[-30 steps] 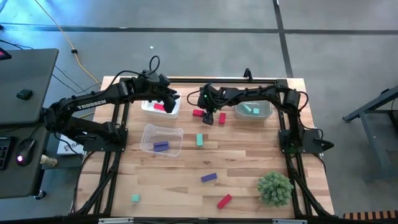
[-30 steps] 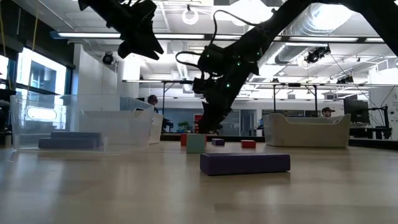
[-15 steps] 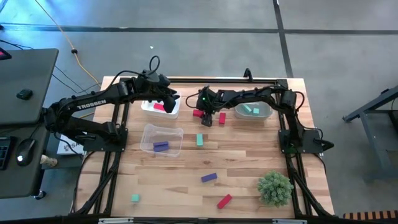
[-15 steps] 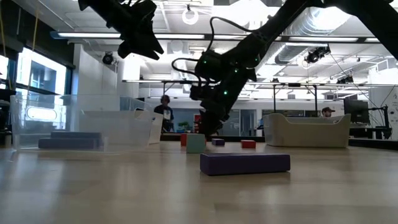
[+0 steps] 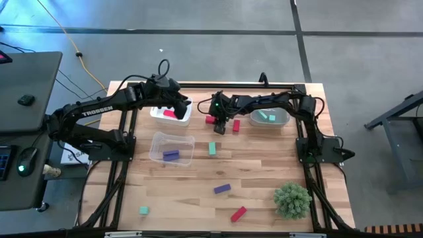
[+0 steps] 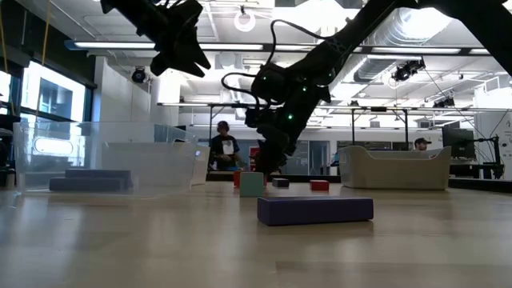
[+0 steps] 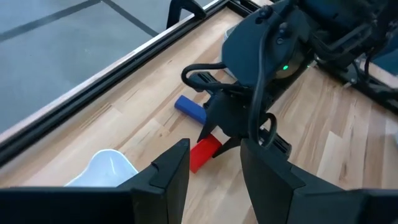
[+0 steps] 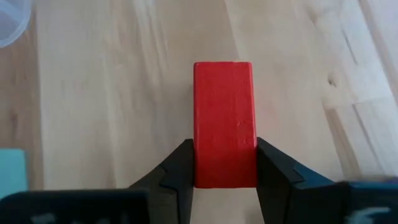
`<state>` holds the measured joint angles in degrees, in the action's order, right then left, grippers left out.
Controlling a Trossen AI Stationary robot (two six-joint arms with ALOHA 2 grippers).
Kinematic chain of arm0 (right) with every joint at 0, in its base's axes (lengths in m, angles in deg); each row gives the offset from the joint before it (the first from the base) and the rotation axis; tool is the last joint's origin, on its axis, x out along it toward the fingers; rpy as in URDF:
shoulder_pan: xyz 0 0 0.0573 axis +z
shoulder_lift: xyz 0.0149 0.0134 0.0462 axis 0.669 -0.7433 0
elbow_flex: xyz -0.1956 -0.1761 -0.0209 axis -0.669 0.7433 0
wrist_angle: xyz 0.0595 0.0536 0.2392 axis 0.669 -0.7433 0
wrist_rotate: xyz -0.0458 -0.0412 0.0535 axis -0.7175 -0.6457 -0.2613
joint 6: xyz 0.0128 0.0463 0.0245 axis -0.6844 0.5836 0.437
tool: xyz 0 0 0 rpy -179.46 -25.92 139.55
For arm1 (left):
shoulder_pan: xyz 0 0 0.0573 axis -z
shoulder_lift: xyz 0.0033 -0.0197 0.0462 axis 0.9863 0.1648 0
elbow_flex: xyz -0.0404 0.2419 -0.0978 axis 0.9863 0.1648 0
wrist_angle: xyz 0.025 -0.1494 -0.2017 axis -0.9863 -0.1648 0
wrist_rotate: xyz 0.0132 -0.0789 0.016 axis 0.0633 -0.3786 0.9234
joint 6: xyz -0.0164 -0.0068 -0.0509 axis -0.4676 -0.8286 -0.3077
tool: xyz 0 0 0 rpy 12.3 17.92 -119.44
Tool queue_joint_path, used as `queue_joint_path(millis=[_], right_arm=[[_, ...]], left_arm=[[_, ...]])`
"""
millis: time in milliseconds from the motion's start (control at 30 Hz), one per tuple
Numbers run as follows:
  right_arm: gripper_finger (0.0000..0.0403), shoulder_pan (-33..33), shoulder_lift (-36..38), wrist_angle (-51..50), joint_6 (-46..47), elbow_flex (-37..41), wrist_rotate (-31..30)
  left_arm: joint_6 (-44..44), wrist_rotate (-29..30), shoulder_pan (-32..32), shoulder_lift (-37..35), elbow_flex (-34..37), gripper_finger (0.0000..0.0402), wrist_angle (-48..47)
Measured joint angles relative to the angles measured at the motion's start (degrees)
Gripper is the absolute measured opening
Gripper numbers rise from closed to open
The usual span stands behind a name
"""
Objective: Sort & place blocks by color
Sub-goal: Put the red block into the white bin
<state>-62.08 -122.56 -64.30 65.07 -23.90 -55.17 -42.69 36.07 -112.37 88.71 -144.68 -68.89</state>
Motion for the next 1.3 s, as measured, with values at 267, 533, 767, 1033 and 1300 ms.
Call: queue_joint_path(millis=[267, 533, 767, 1033, 1300], right_arm=[[0.0107, 0.98, 3.65, -3.87, 0.18, -1.3, -1.31], [0.0107, 4.26, 5.94, -7.61, 0.0, -7.13, -4.66], [0.0107, 7.81, 5.94, -13.15, -0.45, -14.16, -8.94], [0.0107, 10.92, 5.94, -19.79, -0.44, -20.53, -12.83], [0.0107, 13.74, 5.94, -25.55, -0.5, -25.37, -18.31]], left_arm=[[-10.98, -0.19, 0.0, 0.0, 0.0, 0.0133, -0.02], [-22.81, -2.1, 0.0, 0.0, 0.0, 0.0133, 0.01], [-23.47, -4.31, -0.09, 0.02, 0.0, 0.0133, 0.11], [-21.72, -4.35, -2.28, 0.02, 0.0, 0.0133, 0.01], [-22.09, -7.71, -6.19, 0.02, 0.0, 0.0155, -1.33]])
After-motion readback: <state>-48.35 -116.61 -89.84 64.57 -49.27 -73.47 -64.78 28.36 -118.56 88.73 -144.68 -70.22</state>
